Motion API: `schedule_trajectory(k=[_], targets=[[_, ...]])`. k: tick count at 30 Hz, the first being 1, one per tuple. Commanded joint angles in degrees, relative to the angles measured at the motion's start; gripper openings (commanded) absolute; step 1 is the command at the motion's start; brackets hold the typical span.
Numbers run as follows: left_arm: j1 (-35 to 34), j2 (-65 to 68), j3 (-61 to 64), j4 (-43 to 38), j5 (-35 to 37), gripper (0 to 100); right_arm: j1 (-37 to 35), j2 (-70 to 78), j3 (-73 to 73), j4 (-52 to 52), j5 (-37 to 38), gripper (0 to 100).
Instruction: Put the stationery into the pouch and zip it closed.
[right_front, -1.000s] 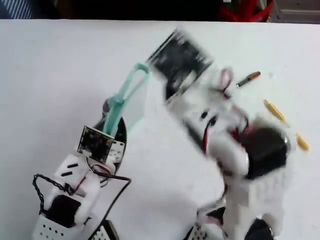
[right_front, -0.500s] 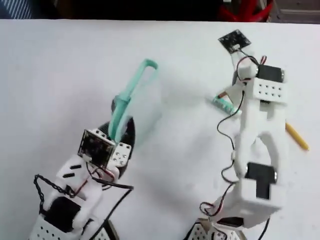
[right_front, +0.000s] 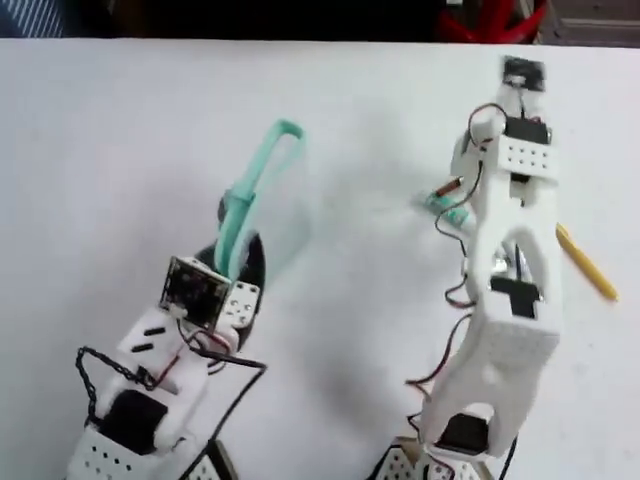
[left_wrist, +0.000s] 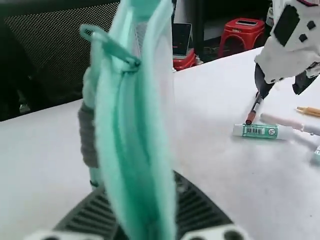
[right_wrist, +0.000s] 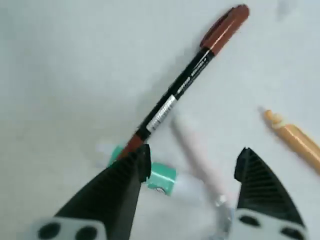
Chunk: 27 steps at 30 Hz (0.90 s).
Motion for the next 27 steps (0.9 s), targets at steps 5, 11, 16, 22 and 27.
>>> schedule_trajectory(k=[5,11,16,22,27], targets=[[-0.48,-0.22,-0.09,-1.67,0.09,2,-1.36,16.57,-29.80,10.33,-13.63,28.6],[-0.66,-0.22,-0.09,-1.67,0.09,2,-0.66,29.58,-47.03,14.20,-13.98,28.4],[-0.66,-0.22,-0.09,-1.67,0.09,2,0.13,36.53,-55.56,15.87,-13.98,27.1],[-0.75,-0.40,-0.09,-1.58,0.09,2,1.01,39.34,-58.90,17.98,-13.45,12.2],[-0.75,-0.48,-0.35,-0.35,0.09,2,2.42,39.60,-58.64,17.71,-13.45,5.8]])
